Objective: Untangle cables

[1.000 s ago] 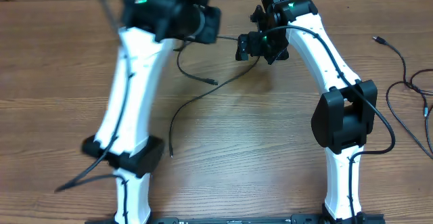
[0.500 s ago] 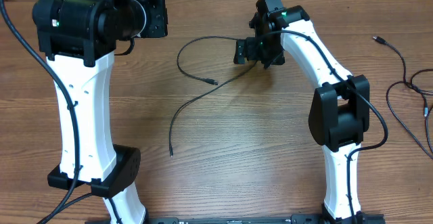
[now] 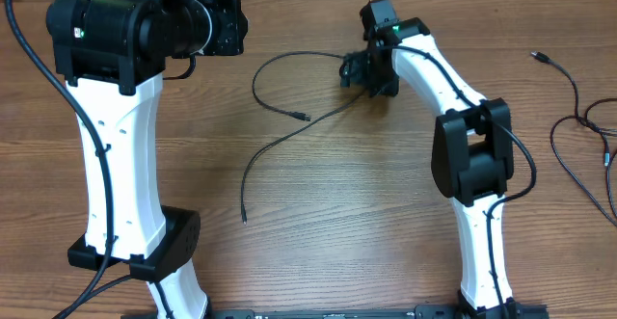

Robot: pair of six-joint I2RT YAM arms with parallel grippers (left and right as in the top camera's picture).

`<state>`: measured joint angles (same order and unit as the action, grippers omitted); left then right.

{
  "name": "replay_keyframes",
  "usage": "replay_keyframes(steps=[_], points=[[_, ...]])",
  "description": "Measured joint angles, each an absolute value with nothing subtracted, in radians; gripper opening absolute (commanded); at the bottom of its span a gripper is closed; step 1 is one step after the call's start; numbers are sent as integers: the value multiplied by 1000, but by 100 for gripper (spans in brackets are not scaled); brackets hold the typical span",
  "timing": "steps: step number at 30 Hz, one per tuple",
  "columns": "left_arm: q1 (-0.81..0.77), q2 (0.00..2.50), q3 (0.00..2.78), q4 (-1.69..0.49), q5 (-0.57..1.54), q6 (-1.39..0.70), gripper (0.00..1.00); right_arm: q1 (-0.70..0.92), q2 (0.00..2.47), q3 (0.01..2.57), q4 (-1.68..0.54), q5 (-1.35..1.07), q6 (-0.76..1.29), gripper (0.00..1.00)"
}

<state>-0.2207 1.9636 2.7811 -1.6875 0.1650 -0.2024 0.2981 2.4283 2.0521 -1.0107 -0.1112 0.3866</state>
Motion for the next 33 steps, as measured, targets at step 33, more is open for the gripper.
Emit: replay_keyframes(steps=[33], points=[[-254,1964,2781,-1688,172,-177,45,-585,2444,2723,-1372,-112,321,4]])
